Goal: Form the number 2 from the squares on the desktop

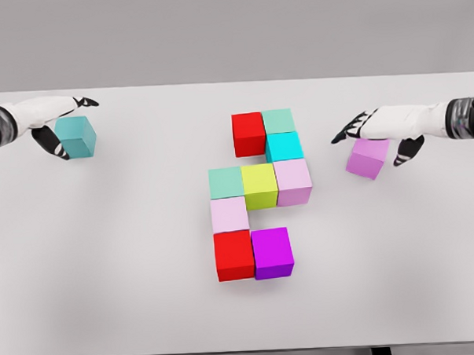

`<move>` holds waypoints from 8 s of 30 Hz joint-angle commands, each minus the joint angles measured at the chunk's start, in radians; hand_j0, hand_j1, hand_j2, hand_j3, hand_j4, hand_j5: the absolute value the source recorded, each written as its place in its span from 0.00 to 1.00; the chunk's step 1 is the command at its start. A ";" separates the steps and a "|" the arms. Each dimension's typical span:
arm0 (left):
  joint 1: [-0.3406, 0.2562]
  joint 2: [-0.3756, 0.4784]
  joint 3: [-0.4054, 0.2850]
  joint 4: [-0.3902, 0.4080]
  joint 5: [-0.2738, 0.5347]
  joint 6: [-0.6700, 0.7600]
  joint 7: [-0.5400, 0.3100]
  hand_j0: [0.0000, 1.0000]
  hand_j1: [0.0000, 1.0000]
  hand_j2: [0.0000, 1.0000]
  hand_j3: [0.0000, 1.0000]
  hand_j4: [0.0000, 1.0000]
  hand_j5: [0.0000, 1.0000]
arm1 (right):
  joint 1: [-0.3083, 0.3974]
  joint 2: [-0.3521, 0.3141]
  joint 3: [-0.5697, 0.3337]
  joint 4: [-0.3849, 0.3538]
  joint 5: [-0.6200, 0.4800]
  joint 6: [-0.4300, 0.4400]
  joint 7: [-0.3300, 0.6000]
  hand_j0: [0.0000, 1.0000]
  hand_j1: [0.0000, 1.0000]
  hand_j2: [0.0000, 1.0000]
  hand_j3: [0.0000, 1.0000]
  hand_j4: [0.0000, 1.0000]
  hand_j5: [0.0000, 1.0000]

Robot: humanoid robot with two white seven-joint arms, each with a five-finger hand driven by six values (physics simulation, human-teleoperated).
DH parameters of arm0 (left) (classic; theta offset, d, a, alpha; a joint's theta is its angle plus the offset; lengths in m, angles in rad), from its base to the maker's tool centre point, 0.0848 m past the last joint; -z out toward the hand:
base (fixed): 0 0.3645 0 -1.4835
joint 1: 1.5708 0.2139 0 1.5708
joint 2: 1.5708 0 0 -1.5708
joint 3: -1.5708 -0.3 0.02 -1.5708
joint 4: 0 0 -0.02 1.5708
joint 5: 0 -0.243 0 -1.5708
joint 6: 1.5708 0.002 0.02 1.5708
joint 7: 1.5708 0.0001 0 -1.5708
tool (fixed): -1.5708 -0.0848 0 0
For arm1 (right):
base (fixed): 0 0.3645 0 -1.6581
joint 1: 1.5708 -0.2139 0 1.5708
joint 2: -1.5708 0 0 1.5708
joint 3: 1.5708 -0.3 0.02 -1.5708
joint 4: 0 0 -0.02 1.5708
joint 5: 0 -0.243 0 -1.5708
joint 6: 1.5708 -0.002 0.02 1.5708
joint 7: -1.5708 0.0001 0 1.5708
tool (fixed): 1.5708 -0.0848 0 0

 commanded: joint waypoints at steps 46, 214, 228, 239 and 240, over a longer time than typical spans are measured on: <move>-0.005 -0.107 0.001 0.176 -0.040 0.002 0.007 0.54 0.54 0.54 0.54 0.54 0.54 | -0.008 -0.043 0.001 -0.091 0.006 0.002 0.000 0.62 0.62 0.62 0.62 0.62 0.62; -0.029 -0.526 0.063 0.218 0.041 -0.127 0.049 1.00 1.00 1.00 1.00 1.00 1.00 | -0.175 -0.279 0.547 -0.389 -0.154 0.002 0.000 0.12 0.12 0.12 0.12 0.12 0.12; -0.034 -0.526 0.088 0.224 0.050 -0.150 0.049 1.00 1.00 1.00 1.00 1.00 1.00 | -0.146 -0.233 0.531 -0.395 -0.167 0.002 0.000 0.11 0.11 0.11 0.11 0.11 0.11; -0.021 -0.491 0.080 0.242 0.080 -0.177 0.056 1.00 1.00 1.00 1.00 1.00 1.00 | -0.132 -0.233 0.533 -0.395 -0.167 0.002 0.000 0.11 0.11 0.11 0.11 0.11 0.11; -0.023 -0.492 0.077 0.248 0.080 -0.186 0.071 1.00 1.00 1.00 1.00 1.00 1.00 | -0.132 -0.232 0.533 -0.395 -0.167 0.002 0.000 0.11 0.11 0.11 0.11 0.11 0.11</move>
